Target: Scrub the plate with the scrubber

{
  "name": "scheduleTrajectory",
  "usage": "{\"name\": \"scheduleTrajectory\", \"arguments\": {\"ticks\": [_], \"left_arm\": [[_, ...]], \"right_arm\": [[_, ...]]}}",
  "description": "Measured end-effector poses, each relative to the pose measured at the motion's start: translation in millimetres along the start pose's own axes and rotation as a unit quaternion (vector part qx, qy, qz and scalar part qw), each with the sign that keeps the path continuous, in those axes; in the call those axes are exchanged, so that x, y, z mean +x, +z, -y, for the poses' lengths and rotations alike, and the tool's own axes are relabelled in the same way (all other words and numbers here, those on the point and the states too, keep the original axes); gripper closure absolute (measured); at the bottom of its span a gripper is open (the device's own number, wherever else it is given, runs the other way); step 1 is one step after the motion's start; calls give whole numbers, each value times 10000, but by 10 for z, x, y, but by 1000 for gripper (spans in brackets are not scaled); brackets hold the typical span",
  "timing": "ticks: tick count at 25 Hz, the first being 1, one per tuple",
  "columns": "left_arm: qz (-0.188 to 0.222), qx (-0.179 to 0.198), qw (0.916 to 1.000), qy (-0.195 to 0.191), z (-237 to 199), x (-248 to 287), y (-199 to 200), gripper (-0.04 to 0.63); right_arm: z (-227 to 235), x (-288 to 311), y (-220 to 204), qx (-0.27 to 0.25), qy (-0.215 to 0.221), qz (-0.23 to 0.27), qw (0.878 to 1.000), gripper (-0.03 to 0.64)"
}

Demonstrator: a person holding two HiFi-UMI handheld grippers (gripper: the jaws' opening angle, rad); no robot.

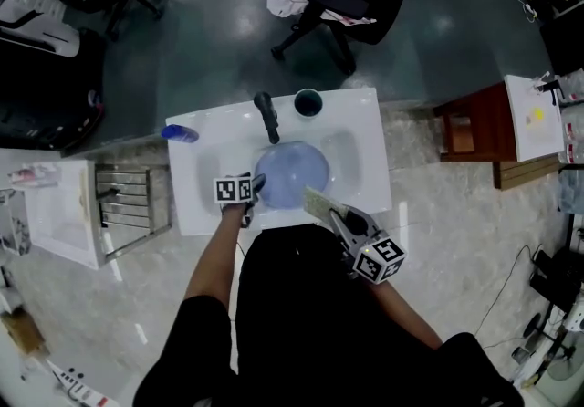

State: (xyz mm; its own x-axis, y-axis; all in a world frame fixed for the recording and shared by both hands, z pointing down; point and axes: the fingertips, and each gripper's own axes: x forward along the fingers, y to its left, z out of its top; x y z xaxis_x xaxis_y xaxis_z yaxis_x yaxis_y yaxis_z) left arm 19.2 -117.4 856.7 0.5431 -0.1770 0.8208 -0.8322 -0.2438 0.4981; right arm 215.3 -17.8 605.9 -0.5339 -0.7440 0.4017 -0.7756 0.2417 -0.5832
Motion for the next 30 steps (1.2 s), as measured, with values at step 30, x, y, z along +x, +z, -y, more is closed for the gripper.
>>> {"name": "scheduleTrajectory", "arguments": {"ticks": [30], "left_arm": [[-450, -2042, 9764, -538, -354, 286, -137, 578]], "right_arm": [[20, 297, 76, 232, -560, 271, 9978, 554]]}}
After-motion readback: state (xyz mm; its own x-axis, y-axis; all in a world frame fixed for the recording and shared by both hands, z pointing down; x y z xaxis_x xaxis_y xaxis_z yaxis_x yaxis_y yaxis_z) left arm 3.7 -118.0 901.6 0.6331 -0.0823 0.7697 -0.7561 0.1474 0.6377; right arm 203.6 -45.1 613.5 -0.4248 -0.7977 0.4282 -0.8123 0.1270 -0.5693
